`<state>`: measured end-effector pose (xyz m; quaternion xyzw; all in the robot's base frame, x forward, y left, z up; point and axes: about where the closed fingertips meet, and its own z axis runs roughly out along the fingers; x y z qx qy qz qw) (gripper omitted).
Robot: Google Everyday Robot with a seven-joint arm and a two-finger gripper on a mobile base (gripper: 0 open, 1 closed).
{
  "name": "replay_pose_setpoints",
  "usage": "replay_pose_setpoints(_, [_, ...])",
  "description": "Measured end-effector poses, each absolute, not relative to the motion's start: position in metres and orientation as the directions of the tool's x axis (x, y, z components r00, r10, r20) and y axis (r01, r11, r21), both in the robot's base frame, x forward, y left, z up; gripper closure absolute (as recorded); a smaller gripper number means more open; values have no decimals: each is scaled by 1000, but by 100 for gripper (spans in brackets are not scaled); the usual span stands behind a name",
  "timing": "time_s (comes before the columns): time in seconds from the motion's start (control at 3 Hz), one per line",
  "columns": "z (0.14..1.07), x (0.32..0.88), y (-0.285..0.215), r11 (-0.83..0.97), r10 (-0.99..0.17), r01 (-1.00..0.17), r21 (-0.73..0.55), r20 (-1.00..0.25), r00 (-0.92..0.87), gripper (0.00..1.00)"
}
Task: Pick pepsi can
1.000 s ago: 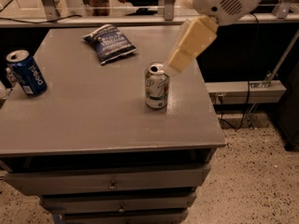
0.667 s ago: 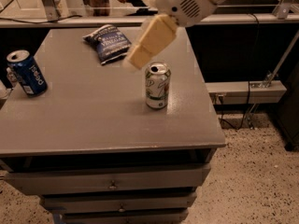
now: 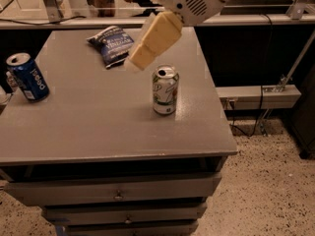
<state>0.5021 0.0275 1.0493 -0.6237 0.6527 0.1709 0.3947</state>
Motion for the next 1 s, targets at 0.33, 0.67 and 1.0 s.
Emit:
replay_pose_setpoints(0.33, [1021,515,63,146,-641,-948,-282,-757,127,0])
replay_pose_setpoints(0.67, [987,531,109,119,-595,-952,-283,-788,159,0])
replay_pose_setpoints(1.0, [965,551,160,92,-557,-954,-284,-809,188,0])
